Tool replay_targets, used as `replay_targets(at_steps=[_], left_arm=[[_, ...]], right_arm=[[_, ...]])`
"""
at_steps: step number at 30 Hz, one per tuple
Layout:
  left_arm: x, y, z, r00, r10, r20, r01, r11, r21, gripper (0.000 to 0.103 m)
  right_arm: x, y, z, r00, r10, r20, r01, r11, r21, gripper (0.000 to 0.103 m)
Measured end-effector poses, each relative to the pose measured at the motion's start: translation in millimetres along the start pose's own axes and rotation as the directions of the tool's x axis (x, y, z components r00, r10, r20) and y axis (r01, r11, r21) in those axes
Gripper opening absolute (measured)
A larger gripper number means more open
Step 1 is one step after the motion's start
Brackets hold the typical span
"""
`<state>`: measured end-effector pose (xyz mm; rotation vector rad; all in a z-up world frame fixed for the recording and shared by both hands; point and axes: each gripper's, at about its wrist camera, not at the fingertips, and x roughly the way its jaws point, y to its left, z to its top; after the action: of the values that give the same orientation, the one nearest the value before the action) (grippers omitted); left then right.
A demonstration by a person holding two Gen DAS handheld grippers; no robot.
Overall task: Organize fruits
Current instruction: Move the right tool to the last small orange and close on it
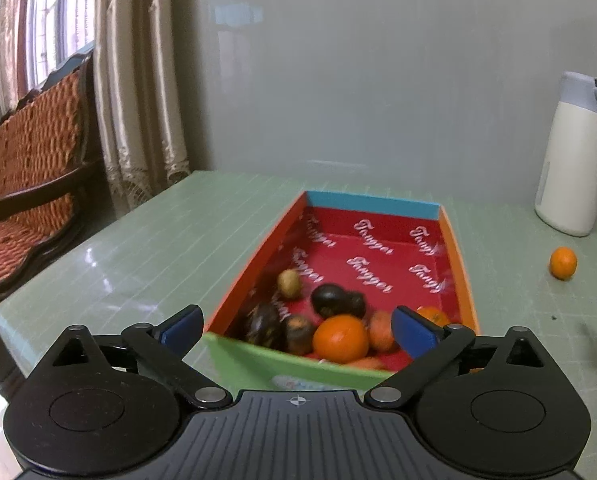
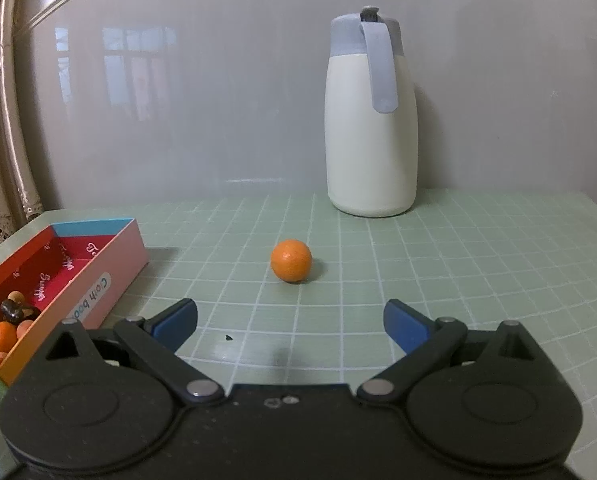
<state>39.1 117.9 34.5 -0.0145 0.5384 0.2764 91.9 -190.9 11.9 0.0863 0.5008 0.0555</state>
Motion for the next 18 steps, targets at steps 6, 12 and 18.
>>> replay_targets(at_steps=[6,12,18], left_arm=[[-1.9,11.9,-18.0,0.999,0.014,0.029,-0.014,1.000,-0.021,0.102],[-2.1,19.2,-20.2,0.998,0.026,0.049,-0.025,0.999,-0.029,0.103],[-1.7,34.5,-20.8,0.997,0.048,0.053,-0.044,0.996,-0.071,0.103]], right_arm=[[14.4,8.8,0.6,0.999,0.014,-0.031,-0.015,1.000,-0.009,0.100],[35.7,13.2,9.2,0.998,0.017,-0.057,-0.018,1.000,-0.016,0.098],[60.6,9.3,17.9,0.997,-0.011,-0.079,0.008,0.999,-0.035,0.092]])
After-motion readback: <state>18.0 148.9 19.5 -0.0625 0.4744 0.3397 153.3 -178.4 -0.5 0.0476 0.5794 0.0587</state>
